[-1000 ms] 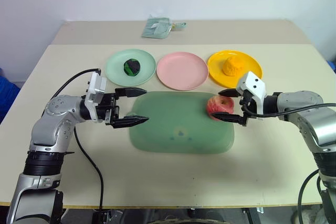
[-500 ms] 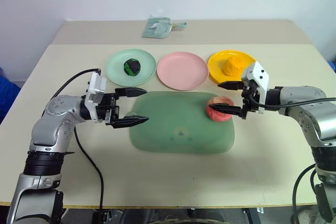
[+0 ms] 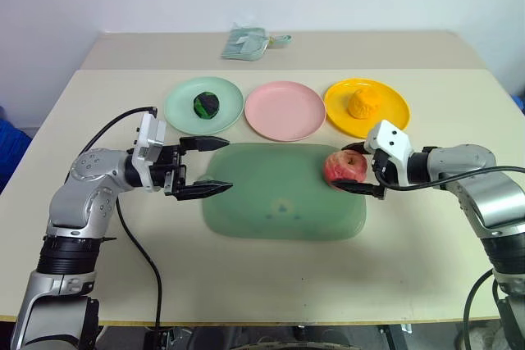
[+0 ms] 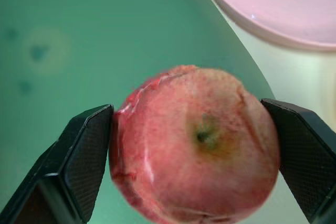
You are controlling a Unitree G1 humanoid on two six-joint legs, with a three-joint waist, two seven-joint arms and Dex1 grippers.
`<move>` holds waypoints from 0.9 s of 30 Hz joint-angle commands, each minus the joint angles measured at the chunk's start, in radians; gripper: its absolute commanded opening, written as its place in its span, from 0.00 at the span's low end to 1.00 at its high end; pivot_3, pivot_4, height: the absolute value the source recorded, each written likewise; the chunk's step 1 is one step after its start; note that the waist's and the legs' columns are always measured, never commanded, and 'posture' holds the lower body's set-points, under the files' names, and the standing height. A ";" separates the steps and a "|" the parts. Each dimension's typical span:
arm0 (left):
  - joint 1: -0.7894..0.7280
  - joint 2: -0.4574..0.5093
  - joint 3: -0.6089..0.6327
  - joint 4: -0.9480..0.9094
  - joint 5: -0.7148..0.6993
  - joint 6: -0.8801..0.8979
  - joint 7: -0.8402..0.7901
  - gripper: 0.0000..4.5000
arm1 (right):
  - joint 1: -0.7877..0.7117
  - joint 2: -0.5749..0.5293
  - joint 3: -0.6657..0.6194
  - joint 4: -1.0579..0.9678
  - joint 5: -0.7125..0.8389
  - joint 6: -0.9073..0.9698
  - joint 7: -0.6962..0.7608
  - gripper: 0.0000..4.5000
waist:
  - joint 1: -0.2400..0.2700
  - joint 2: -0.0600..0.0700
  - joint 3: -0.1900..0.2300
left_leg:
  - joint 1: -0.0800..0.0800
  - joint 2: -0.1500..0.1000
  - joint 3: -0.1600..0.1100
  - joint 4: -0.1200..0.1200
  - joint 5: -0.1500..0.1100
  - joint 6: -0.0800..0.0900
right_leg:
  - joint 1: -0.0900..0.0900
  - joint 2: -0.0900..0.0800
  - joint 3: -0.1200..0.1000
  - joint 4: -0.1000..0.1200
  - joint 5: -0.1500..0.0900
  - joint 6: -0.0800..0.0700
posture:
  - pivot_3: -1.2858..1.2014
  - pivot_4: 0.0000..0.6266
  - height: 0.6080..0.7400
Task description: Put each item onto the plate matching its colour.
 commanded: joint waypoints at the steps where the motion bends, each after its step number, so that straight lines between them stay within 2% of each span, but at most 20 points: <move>1: -0.002 0.004 0.024 -0.009 -0.007 -0.010 0.012 1.00 | -0.032 0.033 -0.043 -0.015 0.037 0.018 -0.017 0.76 | 0.000 0.000 0.000 | 0.000 0.000 0.000 0.000 0.000 0.000 | 0.000 0.000 0.000 0.000 0.000 0.000 | 0.52 0.24 0.98; 5: -0.016 -0.019 0.048 0.025 0.011 -0.038 0.079 1.00 | -0.164 0.136 -0.119 0.038 0.095 0.056 -0.106 0.76 | -0.009 0.001 0.000 | 0.000 0.000 0.000 0.000 0.000 0.000 | -0.001 0.000 0.000 0.000 0.000 0.000 | 0.52 0.24 0.98; 10: -0.031 -0.051 0.067 0.084 0.083 -0.087 0.223 1.00 | -0.354 0.320 -0.083 0.171 0.050 -0.009 -0.240 0.76 | -0.014 0.000 0.000 | 0.000 0.000 0.000 -0.001 0.004 -0.007 | -0.001 0.000 0.000 0.001 0.000 0.000 | 0.52 0.24 0.98; 12: -0.036 -0.064 0.067 0.122 0.142 -0.143 0.291 1.00 | -0.410 0.398 -0.011 0.287 -0.052 -0.123 -0.301 0.76 | -0.022 0.000 0.000 | 0.000 0.000 0.000 -0.001 0.004 -0.007 | -0.002 0.000 0.000 0.002 0.000 0.000 | 0.52 0.24 0.98; 15: -0.042 -0.108 0.099 0.138 0.117 -0.123 0.373 1.00 | -0.472 0.520 0.024 0.487 -0.134 -0.253 -0.396 0.76 | -0.023 -0.001 0.000 | 0.000 0.000 0.000 -0.002 0.005 -0.008 | -0.002 0.000 0.000 0.002 0.000 0.000 | 0.52 0.24 0.98; 21: 0.008 -0.119 0.101 0.079 0.160 -0.157 0.452 1.00 | -0.578 0.604 0.028 0.770 -0.216 -0.408 -0.485 0.76 | -0.027 0.000 0.000 | -0.001 -0.002 0.000 -0.001 0.005 -0.008 | -0.005 0.000 0.000 0.004 0.000 0.000 | 0.52 0.24 0.98; 23: 0.061 -0.110 0.109 0.005 0.141 -0.134 0.460 1.00 | -0.611 0.621 -0.008 0.859 -0.176 -0.415 -0.454 0.98 | -0.033 0.000 0.000 | -0.001 -0.001 0.000 -0.003 0.005 -0.008 | -0.005 0.000 0.000 0.004 0.000 0.000 | 0.52 0.24 0.98; 27: 0.124 -0.086 0.140 -0.074 0.094 -0.116 0.443 1.00 | -0.622 0.635 -0.035 0.855 -0.157 -0.471 -0.427 1.00 | -0.034 0.000 0.000 | -0.001 0.000 0.001 -0.006 0.007 -0.010 | -0.008 0.001 0.001 0.005 0.000 0.000 | 0.52 0.24 0.98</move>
